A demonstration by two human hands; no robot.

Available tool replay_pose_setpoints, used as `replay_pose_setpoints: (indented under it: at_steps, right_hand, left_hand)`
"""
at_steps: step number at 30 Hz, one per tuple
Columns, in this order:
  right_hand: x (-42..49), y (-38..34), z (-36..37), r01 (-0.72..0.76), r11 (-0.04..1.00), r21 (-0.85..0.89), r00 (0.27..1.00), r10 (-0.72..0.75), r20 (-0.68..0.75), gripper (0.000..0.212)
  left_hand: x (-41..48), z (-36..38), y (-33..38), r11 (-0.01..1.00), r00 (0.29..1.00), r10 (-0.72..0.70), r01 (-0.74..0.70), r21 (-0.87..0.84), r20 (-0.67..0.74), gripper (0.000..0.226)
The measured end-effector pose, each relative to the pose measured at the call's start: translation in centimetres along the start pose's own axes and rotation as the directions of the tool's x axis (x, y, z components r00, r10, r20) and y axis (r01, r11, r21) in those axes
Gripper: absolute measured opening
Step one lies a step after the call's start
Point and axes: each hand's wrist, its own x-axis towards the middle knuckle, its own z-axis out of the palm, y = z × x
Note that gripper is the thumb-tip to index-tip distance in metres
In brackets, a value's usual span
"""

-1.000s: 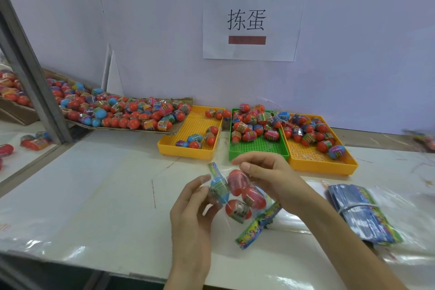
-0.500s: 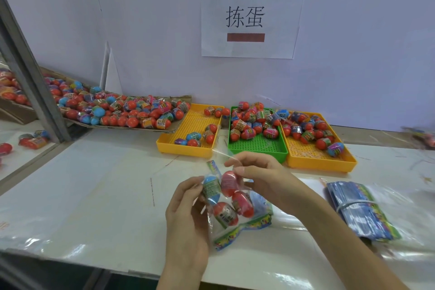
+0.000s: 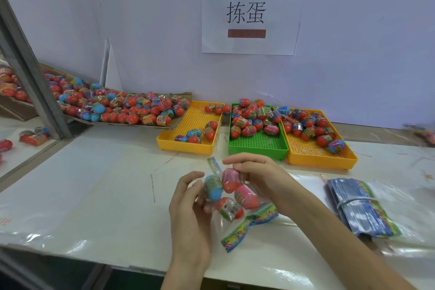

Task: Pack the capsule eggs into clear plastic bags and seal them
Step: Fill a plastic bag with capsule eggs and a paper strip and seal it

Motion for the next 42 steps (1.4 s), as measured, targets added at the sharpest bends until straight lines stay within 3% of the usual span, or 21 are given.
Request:
replay_pose_setpoints:
  at_steps: [1, 6, 15, 21, 26, 36, 39, 42]
  right_hand:
    - [0.0, 0.0, -0.1, 0.001, 1.000, -0.011, 1.000, -0.001, -0.007, 0.022]
    - [0.1, 0.0, -0.3, -0.009, 1.000, 0.020, 1.000, 0.009, 0.020, 0.021]
    - [0.0, 0.4, 0.6, 0.089, 0.991, 0.099, 0.989, -0.099, 0.107, 0.023]
    - [-0.4, 0.4, 1.0, 0.152, 0.980, 0.131, 0.970, -0.173, 0.170, 0.030]
    - [-0.6, 0.3, 1.1, 0.170, 0.970, 0.172, 0.962, -0.201, 0.184, 0.029]
    - [-0.7, 0.2, 0.9, 0.145, 0.955, 0.259, 0.932, -0.220, 0.289, 0.037]
    - [-0.8, 0.2, 1.2, 0.128, 0.945, 0.301, 0.917, -0.228, 0.327, 0.031]
    - [-0.8, 0.4, 1.2, 0.134, 0.959, 0.248, 0.938, -0.203, 0.280, 0.033]
  left_hand:
    - [0.0, 0.1, 0.0, 1.000, 1.000, -0.014, 0.015, -0.019, 0.026, 0.012]
    - [0.2, 0.0, -0.2, 0.998, 0.987, -0.045, 0.039, 0.039, 0.157, 0.025]
    - [-0.2, 0.2, 0.0, 0.990, 0.994, 0.094, -0.099, 0.097, 0.053, 0.031]
    - [-0.7, -0.4, 0.1, 0.967, 0.983, 0.172, -0.182, 0.179, 0.069, 0.037]
    - [-0.8, -0.6, 0.4, 0.996, 0.987, 0.041, -0.052, 0.068, 0.154, 0.014]
    - [-0.4, -1.0, 0.4, 0.994, 0.969, -0.022, 0.048, -0.101, 0.246, 0.024]
    - [-0.4, -1.2, 0.4, 0.981, 0.963, -0.027, 0.076, -0.177, 0.267, 0.022]
    - [-0.5, -1.3, 0.4, 0.977, 0.963, -0.016, 0.072, -0.201, 0.268, 0.020]
